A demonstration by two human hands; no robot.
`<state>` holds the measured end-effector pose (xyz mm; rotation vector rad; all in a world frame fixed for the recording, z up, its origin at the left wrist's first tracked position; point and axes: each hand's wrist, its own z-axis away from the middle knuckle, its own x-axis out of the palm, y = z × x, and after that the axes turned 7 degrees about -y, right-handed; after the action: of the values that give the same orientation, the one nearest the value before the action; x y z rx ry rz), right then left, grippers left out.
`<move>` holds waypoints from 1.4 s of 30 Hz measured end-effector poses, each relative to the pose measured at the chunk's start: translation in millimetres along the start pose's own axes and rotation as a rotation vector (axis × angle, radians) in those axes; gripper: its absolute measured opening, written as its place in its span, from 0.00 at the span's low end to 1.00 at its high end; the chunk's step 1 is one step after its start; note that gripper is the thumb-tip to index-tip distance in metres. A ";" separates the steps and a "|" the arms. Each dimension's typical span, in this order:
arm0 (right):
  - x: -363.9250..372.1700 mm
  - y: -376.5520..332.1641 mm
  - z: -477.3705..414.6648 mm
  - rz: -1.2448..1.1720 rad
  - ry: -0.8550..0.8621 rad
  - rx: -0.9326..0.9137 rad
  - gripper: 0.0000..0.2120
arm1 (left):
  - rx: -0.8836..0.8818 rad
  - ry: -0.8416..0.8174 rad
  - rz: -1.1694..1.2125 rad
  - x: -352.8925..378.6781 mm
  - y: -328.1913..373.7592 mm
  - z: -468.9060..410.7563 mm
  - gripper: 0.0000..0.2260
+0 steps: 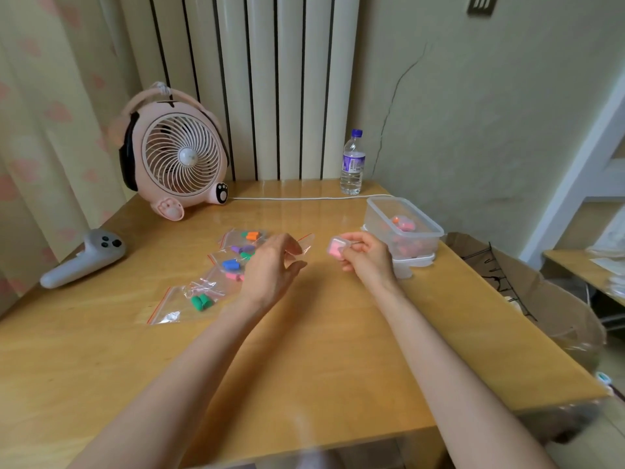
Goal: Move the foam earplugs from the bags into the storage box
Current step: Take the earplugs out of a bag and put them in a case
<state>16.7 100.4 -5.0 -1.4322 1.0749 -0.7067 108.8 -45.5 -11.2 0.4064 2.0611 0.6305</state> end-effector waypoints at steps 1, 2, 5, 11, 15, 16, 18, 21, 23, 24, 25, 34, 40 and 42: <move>-9.9 -2.5 -3.0 0.018 0.066 -0.002 0.08 | -0.005 -0.002 0.071 0.5 7.0 -0.8 0.08; -21.6 -3.3 -7.3 0.029 0.132 -0.002 0.09 | -0.007 0.003 0.134 1.6 13.1 -1.2 0.09; -56.2 -3.6 -23.2 0.044 0.308 -0.012 0.09 | -0.007 0.030 0.262 6.1 24.3 -0.6 0.12; -103.4 -10.0 -59.1 0.365 0.309 0.088 0.22 | -0.044 -0.025 0.375 13.1 41.1 2.4 0.16; -105.0 -26.3 -41.3 0.370 0.235 0.041 0.19 | -0.123 -0.103 0.573 16.7 52.5 0.7 0.12; -102.0 -32.6 -29.5 0.273 0.133 0.014 0.16 | -0.143 -0.111 0.631 18.0 55.1 -0.1 0.11; -95.0 -44.5 -0.1 0.174 -0.149 0.000 0.13 | -0.178 -0.112 0.700 22.3 60.2 -2.1 0.10; -91.0 -42.0 28.9 0.211 -0.385 -0.001 0.12 | -0.204 -0.103 0.760 27.8 70.2 -1.5 0.10; -96.4 -32.5 38.5 0.217 -0.358 -0.005 0.11 | -0.222 -0.090 0.816 29.9 77.7 0.4 0.10; -99.2 -29.7 41.9 0.205 -0.321 -0.006 0.11 | -0.234 -0.083 0.849 29.5 79.7 1.0 0.09; -104.9 -28.2 48.0 0.192 -0.276 -0.005 0.11 | -0.243 -0.091 0.875 30.6 82.9 2.3 0.08; -169.5 -18.6 128.6 0.157 -0.092 0.080 0.07 | -0.105 -0.434 0.810 54.2 126.8 39.1 0.04; -224.3 10.2 213.3 0.088 -0.028 0.198 0.04 | 0.112 -0.641 0.637 81.7 175.2 90.5 0.04; -239.7 28.0 240.9 0.060 -0.012 0.268 0.04 | 0.199 -0.696 0.551 97.7 188.9 110.2 0.05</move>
<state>129.9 420.7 -34.7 -1.1686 0.9697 -0.7672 158.4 188.7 -18.2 1.1562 1.3365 0.4983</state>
